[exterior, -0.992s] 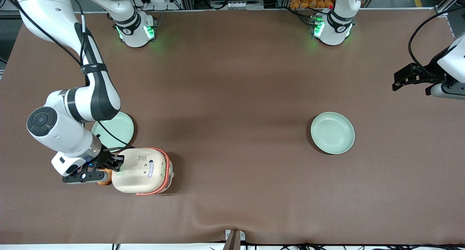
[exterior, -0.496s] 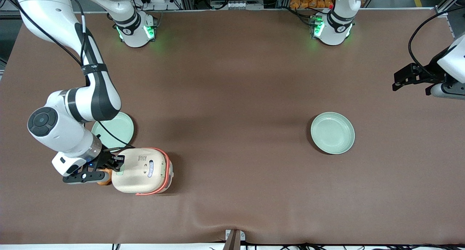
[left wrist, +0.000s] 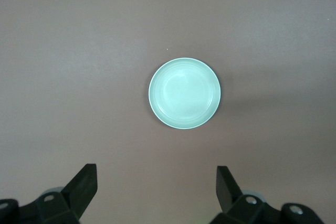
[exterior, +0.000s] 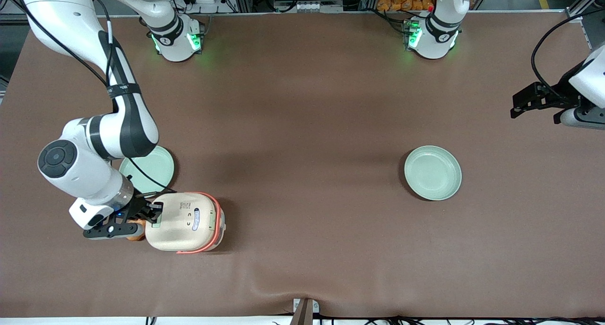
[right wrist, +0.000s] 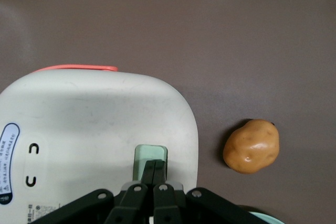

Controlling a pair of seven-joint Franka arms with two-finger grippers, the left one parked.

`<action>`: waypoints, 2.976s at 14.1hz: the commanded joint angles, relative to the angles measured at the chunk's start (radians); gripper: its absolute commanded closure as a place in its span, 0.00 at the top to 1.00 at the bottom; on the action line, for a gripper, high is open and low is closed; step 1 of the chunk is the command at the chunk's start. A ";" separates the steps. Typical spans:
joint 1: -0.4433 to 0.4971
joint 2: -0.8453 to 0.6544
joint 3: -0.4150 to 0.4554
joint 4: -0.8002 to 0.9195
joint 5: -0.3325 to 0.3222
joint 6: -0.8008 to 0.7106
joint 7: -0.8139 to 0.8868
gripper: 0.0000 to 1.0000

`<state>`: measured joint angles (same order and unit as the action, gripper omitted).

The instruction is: Press rice cooker button with right arm

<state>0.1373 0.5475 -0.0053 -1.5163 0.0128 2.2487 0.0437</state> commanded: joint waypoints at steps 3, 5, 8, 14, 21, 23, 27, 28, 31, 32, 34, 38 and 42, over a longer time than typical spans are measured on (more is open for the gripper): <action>0.001 0.026 0.005 0.008 -0.016 0.014 -0.002 0.00; 0.004 0.009 0.005 0.028 -0.011 -0.001 -0.001 0.00; 0.005 -0.041 0.010 0.038 -0.002 -0.041 -0.001 0.19; 0.005 -0.165 0.016 0.036 -0.002 -0.245 0.008 1.00; -0.011 -0.339 0.024 0.036 0.000 -0.562 0.008 1.00; -0.057 -0.395 0.044 0.033 0.001 -0.624 -0.001 1.00; -0.130 -0.469 0.076 0.031 0.001 -0.727 0.002 1.00; -0.136 -0.483 0.076 0.033 0.001 -0.747 0.008 1.00; -0.162 -0.501 0.067 0.028 -0.010 -0.794 -0.014 1.00; -0.165 -0.509 0.065 0.025 -0.019 -0.810 -0.036 1.00; -0.173 -0.514 0.044 0.025 -0.036 -0.811 -0.044 1.00; -0.173 -0.514 -0.037 0.016 -0.040 -0.811 -0.129 1.00; -0.166 -0.512 -0.045 0.008 -0.063 -0.811 -0.146 1.00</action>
<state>-0.0322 0.0622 -0.0611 -1.4797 -0.0123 1.4354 -0.0927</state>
